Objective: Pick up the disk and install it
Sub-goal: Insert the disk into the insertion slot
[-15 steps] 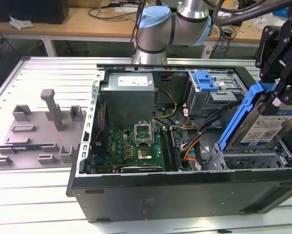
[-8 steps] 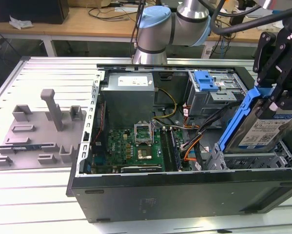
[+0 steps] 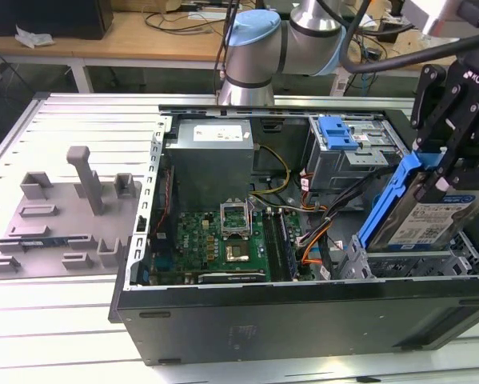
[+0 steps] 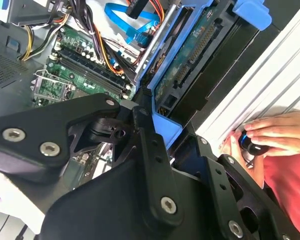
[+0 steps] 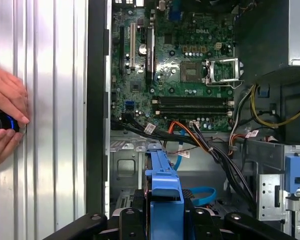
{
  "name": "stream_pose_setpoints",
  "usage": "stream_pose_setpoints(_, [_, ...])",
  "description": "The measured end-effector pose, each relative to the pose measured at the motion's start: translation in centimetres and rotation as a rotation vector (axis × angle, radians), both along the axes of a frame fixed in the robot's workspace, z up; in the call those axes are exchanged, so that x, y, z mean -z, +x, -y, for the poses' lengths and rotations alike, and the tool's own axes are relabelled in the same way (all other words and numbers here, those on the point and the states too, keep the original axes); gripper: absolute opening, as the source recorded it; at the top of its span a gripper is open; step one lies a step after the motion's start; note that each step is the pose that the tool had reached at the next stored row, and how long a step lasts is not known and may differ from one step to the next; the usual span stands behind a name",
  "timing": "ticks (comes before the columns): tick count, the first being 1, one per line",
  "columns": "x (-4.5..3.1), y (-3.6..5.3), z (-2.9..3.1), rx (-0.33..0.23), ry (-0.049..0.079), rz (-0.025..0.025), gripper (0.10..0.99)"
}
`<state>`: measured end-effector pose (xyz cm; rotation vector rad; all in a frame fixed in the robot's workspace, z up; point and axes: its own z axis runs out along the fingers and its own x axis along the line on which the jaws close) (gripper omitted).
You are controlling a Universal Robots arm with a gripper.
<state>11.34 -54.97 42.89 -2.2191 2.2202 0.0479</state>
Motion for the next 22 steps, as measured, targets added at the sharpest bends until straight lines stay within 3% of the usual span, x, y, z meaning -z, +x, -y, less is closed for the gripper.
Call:
stream_pose_setpoints(10, [1.91,0.00,0.10,0.000,0.000,0.0000,0.369])
stream_pose_setpoints(16, [2.62,0.00,0.26,0.000,0.000,0.0000,0.369])
stream_pose_setpoints(17, [2.63,0.00,0.27,0.000,0.000,0.0000,0.443])
stream_pose_setpoints(22, [2.66,0.00,0.28,0.000,0.000,0.0001,0.443])
